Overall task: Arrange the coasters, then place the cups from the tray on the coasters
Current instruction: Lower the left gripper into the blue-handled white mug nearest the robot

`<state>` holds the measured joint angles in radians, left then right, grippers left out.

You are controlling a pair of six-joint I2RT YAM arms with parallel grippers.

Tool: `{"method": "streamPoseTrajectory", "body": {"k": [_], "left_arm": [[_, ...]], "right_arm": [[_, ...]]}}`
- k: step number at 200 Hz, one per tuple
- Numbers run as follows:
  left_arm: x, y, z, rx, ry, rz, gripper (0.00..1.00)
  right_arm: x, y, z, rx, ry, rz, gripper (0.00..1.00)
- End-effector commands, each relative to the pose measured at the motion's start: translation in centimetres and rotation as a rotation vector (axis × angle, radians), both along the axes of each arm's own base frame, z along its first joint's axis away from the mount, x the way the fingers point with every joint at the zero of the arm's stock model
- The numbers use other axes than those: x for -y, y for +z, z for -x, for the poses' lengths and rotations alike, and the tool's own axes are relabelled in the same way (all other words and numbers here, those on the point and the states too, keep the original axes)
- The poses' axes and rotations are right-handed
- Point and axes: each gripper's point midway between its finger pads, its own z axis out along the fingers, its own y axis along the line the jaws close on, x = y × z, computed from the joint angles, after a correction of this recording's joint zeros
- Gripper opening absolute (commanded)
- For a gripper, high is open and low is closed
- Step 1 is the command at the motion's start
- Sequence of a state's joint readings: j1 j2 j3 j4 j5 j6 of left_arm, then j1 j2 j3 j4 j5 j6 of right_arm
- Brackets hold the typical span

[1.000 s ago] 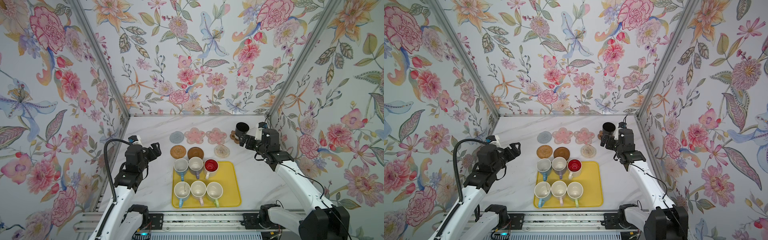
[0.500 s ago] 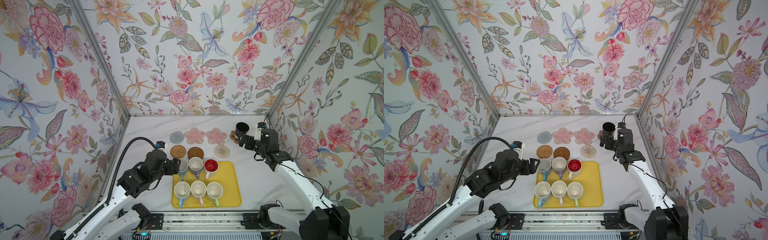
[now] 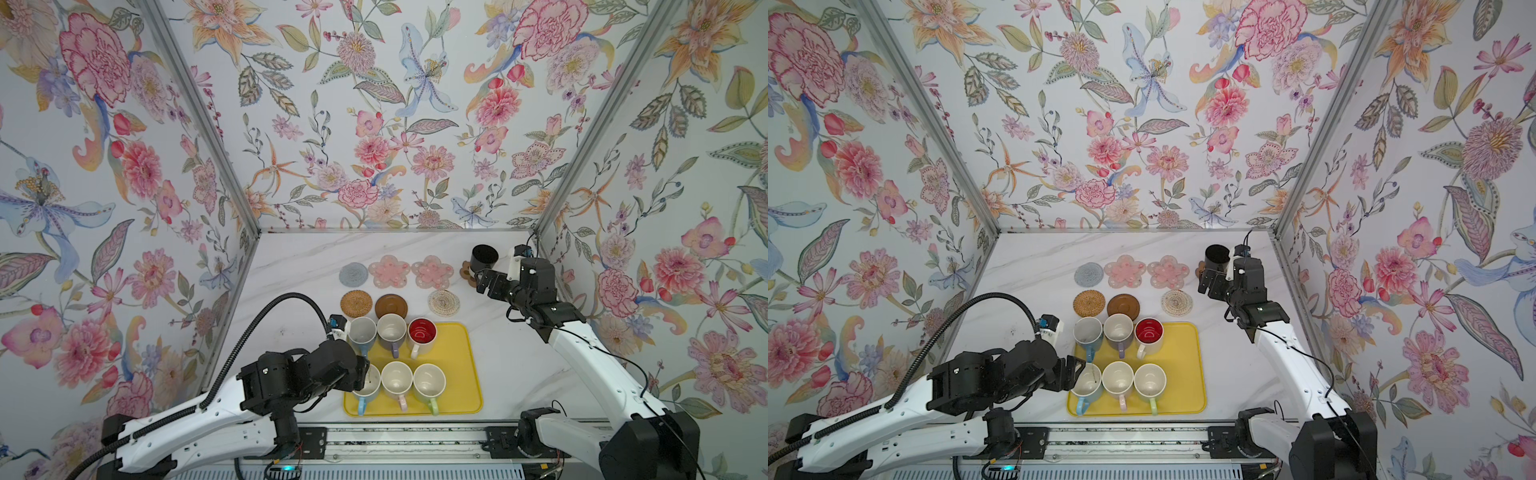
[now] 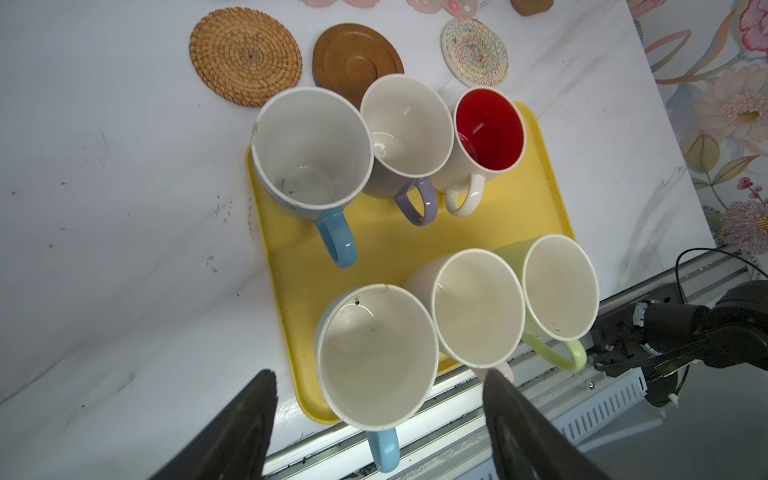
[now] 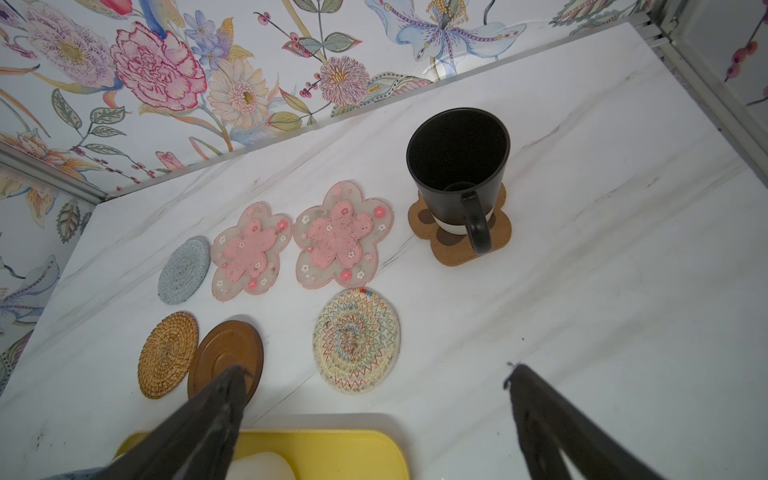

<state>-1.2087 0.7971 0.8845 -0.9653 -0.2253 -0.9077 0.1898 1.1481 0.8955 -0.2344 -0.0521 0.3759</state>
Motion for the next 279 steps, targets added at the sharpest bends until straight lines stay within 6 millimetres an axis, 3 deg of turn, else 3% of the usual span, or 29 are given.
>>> {"method": "streamPoseTrajectory", "body": {"k": [1, 31, 63, 129, 153, 214, 279], "left_arm": [[-0.7, -0.9, 1.1, -0.027, 0.023, -0.002, 0.79], [-0.2, -1.4, 2.5, -0.048, -0.02, -0.007, 0.78], [0.5, -3.1, 3.8, -0.1, -0.063, -0.093, 0.77], [1.0, -5.8, 5.1, -0.143, -0.087, -0.133, 0.73], [0.2, -6.8, 5.4, -0.159, -0.084, -0.169, 0.73], [1.7, -8.5, 5.9, -0.184, -0.139, -0.205, 0.71], [1.3, -9.7, 6.1, -0.208, -0.12, -0.232, 0.67]], "right_arm": [[-0.1, 0.0, 0.1, 0.003, -0.017, -0.01, 0.99], [-0.5, -0.4, -0.1, 0.0, -0.011, -0.016, 0.99], [-0.7, -0.8, -0.2, -0.009, -0.008, -0.013, 0.99], [-1.1, -1.2, -0.4, -0.014, 0.001, -0.015, 0.99], [-1.1, -1.4, -0.3, -0.019, 0.001, -0.015, 0.99], [-1.2, -1.6, -0.3, -0.023, -0.001, -0.015, 0.99], [-1.5, -2.0, -0.3, -0.029, 0.008, -0.017, 0.99]]}}
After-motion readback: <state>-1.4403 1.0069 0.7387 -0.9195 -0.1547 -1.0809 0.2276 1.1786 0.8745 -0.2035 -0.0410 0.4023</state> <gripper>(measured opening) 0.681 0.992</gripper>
